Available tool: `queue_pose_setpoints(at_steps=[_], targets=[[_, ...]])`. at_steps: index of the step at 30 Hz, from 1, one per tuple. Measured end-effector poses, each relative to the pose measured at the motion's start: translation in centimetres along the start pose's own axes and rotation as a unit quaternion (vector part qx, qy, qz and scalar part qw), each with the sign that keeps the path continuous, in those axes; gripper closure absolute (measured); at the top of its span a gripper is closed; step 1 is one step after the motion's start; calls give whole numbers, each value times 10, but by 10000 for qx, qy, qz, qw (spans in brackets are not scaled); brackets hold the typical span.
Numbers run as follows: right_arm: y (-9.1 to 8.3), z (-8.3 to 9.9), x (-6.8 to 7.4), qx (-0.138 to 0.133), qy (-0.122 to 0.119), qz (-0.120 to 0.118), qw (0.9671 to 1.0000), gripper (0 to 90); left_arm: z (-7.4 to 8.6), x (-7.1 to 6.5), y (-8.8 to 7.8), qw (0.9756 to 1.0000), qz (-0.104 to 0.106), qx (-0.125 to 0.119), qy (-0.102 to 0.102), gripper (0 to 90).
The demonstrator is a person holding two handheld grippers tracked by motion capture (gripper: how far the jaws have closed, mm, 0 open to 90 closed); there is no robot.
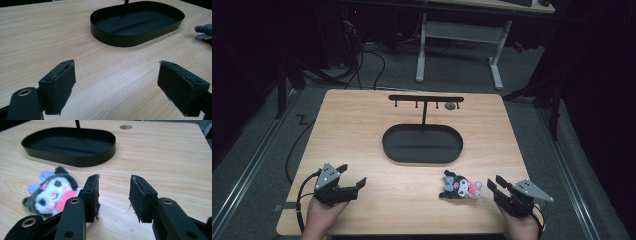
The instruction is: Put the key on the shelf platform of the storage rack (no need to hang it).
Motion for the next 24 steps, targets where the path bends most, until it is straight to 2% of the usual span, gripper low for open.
queue_pose_setpoints(at_steps=[2, 3, 5, 8, 9, 11, 13, 16, 17, 19, 21, 22, 23, 24], targets=[[0, 2, -1, 136, -23, 27, 9999, 597, 0, 1, 0, 9999, 14, -37, 96, 153], [0, 5, -1, 308, -138, 80, 9994, 596, 0, 1, 0, 9999, 19, -41, 118, 153], [-1, 7, -1, 391, -151, 88, 9991, 592, 0, 1, -1, 9999, 51, -29, 143, 153], [-7, 11, -4, 679, -42, 106, 9976, 541, 2, -1, -2, 9998, 130, -4, 159, 154], [-7, 11, -4, 679, -42, 106, 9976, 541, 2, -2, -2, 9997, 153, 8, 177, 154], [-12, 12, -6, 923, -184, 146, 9955, 524, 5, -3, -2, 9996, 151, 90, 236, 146], [-13, 12, -7, 971, -213, 132, 9950, 516, 7, -4, -1, 9997, 177, 136, 139, 144], [-13, 13, -8, 1295, -219, 86, 9913, 477, 8, -3, 1, 9995, 163, 278, 69, 140], [-13, 13, -8, 1295, -219, 86, 9913, 477, 8, -3, 1, 9995, 144, 291, 45, 140], [-11, 15, -9, 1445, -227, 32, 9892, 464, 9, -2, 3, 9993, 124, 358, 19, 133], [-7, 18, -10, 1676, -330, -18, 9853, 433, 10, -1, 5, 9992, 53, 391, 9, 123], [-7, 18, -10, 1676, -330, -18, 9853, 433, 10, -1, 5, 9992, 53, 391, 9, 124], [-4, 19, -12, 1855, -357, -76, 9820, 400, 9, -1, 5, 9993, 46, 378, -34, 126], [-3, 19, -13, 1916, -335, -73, 9809, 391, 9, -1, 5, 9993, 23, 365, -38, 126]])
Point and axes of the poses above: each handheld gripper's, and its own axes: y roughly forward along the jaws, z roughly out of its underside, x roughly to its left, the point moved 6 cm from there along y, roughly forward along the jaws, and after that the axes turned 9 degrees about -y, right-handed, at the moved point
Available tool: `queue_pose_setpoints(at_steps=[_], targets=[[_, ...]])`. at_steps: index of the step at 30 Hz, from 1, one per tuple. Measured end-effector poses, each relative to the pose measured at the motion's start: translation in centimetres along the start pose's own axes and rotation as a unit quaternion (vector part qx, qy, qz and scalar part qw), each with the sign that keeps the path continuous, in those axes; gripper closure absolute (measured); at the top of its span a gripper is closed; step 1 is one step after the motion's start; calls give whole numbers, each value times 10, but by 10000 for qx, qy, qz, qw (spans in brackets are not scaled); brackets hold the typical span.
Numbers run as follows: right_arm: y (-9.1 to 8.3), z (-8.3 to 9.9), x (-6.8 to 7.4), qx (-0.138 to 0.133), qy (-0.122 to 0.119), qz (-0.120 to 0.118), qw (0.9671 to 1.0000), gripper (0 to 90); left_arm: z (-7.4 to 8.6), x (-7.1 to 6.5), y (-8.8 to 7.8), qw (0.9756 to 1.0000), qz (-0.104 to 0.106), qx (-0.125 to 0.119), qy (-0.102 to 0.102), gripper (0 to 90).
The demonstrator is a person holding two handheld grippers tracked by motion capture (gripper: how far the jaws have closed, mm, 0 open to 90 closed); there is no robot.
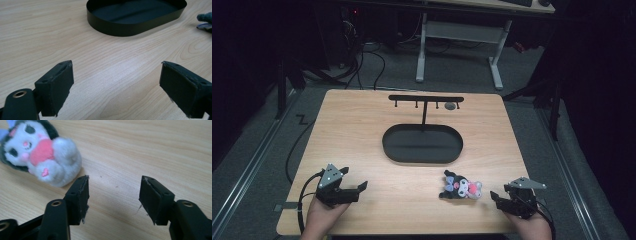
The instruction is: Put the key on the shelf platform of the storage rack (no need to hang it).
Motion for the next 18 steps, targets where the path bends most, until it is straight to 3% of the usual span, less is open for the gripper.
queue_pose_setpoints(at_steps=[5, 8, 11, 18], targets=[[-1, 0, -6, 193, 41, -84, 9998, 371, -2, -3, -1, 9999, -33, -87, 132, 140], [-2, -2, -8, 316, -84, -158, 9993, 338, -2, -3, -1, 9999, -12, -101, 133, 140], [-1, -4, -5, 507, -179, -405, 9977, 259, -3, -4, -2, 9998, 20, -157, 85, 142], [0, -13, -1, 735, -388, -505, 9953, 189, -3, -4, -4, 9998, 39, -190, 60, 143]])
Point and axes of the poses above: each handheld gripper's, and its own axes: y roughly forward along the jaws, z roughly out of its underside, x roughly to its left, the point moved 6 cm from there along y, roughly forward along the jaws, and after that the axes turned 9 degrees about -y, right-handed, at the moved point
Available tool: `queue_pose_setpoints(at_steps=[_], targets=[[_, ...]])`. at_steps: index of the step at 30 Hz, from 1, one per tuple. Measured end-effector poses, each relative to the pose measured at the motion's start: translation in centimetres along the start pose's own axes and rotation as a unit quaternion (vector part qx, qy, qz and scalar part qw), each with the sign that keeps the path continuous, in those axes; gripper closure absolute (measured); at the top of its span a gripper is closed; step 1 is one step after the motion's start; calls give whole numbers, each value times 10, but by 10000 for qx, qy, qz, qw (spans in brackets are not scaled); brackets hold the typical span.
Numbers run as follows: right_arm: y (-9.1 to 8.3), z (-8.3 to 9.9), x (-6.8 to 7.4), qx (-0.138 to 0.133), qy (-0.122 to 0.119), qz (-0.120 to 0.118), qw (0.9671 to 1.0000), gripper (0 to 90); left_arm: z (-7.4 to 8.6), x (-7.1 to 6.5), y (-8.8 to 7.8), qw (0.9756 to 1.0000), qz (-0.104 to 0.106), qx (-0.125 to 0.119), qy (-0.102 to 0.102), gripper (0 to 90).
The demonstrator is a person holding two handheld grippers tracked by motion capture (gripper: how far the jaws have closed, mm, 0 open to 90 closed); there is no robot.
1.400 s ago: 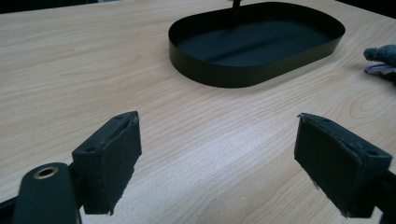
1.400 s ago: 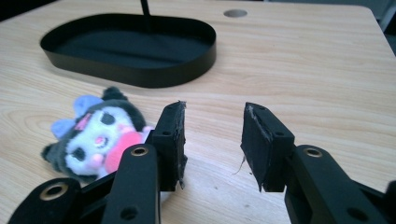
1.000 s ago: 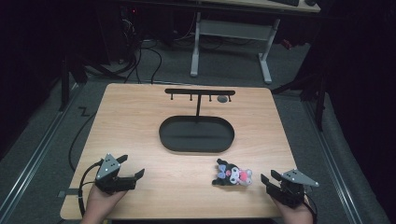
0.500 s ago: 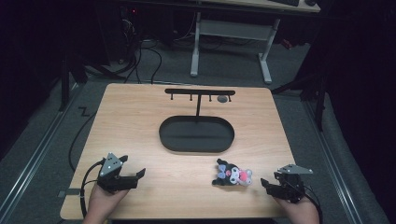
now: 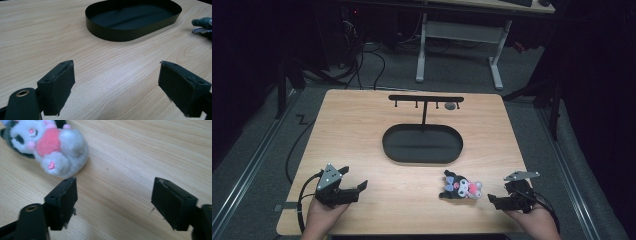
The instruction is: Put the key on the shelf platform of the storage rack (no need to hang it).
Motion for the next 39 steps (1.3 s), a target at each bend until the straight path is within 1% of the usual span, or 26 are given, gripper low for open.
queue_pose_setpoints(at_steps=[1, 2, 3, 4, 5, 6, 10, 11, 12, 14, 20, 22, 25, 28, 29, 31, 32, 33, 34, 37, 38, 39], targets=[[0, -3, 1, 130, -46, -91, 9999, 150, 0, 0, 0, 10000, -8, -6, 23, 143], [0, -3, 1, 130, -46, -91, 9999, 150, -1, -1, 0, 10000, -6, -9, 50, 143], [1, -5, 2, 175, -71, -111, 9998, 144, -1, -1, -1, 10000, 8, -3, 57, 143], [0, -7, 3, 306, -155, -99, 9994, 120, -1, -1, 0, 10000, 12, -1, 64, 145], [0, -7, 3, 306, -155, -99, 9994, 120, -1, -1, 0, 10000, 10, 11, 84, 145], [1, -9, 4, 455, -208, -86, 9987, 54, -1, -1, 1, 10000, 5, 15, 96, 145], [1, -13, 6, 560, -275, -80, 9980, 39, -1, 0, 1, 9999, 28, 36, 93, 145], [1, -13, 6, 629, -311, -89, 9975, 33, -1, 0, 0, 10000, 29, 20, 78, 146], [0, -15, 8, 777, -322, -163, 9963, 5, -1, 0, -1, 10000, 35, 11, 65, 147], [0, -16, 8, 830, -330, -188, 9958, 3, 0, -1, -1, 9999, 39, 22, 92, 147], [-6, -27, 14, 1016, -666, -198, 9924, 0, 2, -1, -4, 9999, 45, 44, 101, 147], [-8, -31, 17, 1110, -809, -192, 9903, 0, 2, 0, -4, 10000, 65, 36, 62, 147], [-7, -34, 21, 1165, -926, -229, 9886, 0, 2, 2, -5, 10000, 63, 44, 45, 147], [-4, -36, 27, 1317, -1109, -303, 9846, 0, 2, 3, -6, 10000, 53, 6, 34, 147], [-4, -36, 27, 1333, -1149, -330, 9838, 1, 2, 3, -6, 10000, 52, 19, 37, 147], [-3, -37, 28, 1352, -1141, -345, 9836, 2, 3, 4, -7, 10000, 67, 42, 18, 147], [-2, -38, 29, 1336, -1189, -347, 9833, 5, 4, 4, -7, 10000, 65, 37, 10, 147], [0, -40, 30, 1397, -1270, -376, 9813, 11, 4, 4, -7, 10000, 51, 38, 8, 147], [0, -40, 30, 1397, -1270, -376, 9813, 11, 5, 4, -7, 10000, 40, 37, 20, 147], [3, -44, 33, 1474, -1428, -393, 9779, 36, 5, 3, -8, 10000, 21, 57, 64, 148], [5, -46, 35, 1485, -1505, -416, 9765, 54, 5, 3, -8, 10000, 26, 69, 57, 148], [7, -49, 37, 1501, -1625, -459, 9741, 81, 6, 3, -8, 9999, 29, 84, 55, 149]])
Point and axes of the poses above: each handheld gripper's, and its own axes: y roughly forward along the jaws, z roughly out of its underside, x roughly to its left, the point moved 6 cm from there along y, roughly forward along the jaws, and after that the axes turned 9 degrees about -y, right-handed, at the moved point
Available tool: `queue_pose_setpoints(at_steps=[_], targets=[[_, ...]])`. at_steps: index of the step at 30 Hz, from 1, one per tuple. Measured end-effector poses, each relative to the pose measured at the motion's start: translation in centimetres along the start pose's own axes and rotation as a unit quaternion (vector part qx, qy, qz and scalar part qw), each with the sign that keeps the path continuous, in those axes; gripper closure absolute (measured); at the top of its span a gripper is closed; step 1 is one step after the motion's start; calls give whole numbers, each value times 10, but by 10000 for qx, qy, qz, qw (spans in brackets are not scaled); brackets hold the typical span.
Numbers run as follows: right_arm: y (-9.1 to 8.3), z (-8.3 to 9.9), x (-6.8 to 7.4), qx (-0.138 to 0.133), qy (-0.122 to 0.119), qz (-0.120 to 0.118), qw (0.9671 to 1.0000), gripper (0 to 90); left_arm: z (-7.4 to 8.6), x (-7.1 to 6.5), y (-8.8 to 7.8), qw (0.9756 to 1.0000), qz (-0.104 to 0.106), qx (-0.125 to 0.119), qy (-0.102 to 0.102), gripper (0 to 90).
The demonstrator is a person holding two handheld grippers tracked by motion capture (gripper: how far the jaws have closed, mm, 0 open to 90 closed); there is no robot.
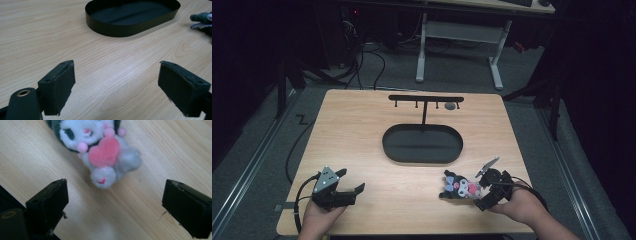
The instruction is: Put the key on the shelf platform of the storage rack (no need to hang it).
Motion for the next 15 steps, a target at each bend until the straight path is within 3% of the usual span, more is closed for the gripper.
queue_pose_setpoints(at_steps=[6, 11, 15], targets=[[6, -6, 2, 77, -251, -48, 9996, 129, 0, 1, 1, 10000, 4, 15, 12, 149], [11, -10, -1, 152, -282, -29, 9995, 144, 0, 0, 3, 10000, 39, 48, 22, 150], [13, -18, 2, 158, -403, -195, 9989, 159, 0, 0, 3, 10000, 49, 48, 31, 151]])
Point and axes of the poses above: each handheld gripper's, and its own axes: y roughly forward along the jaws, z roughly out of its underside, x roughly to its left, the point moved 6 cm from there along y, roughly forward along the jaws, and after that the axes turned 9 degrees about -y, right-handed, at the moved point
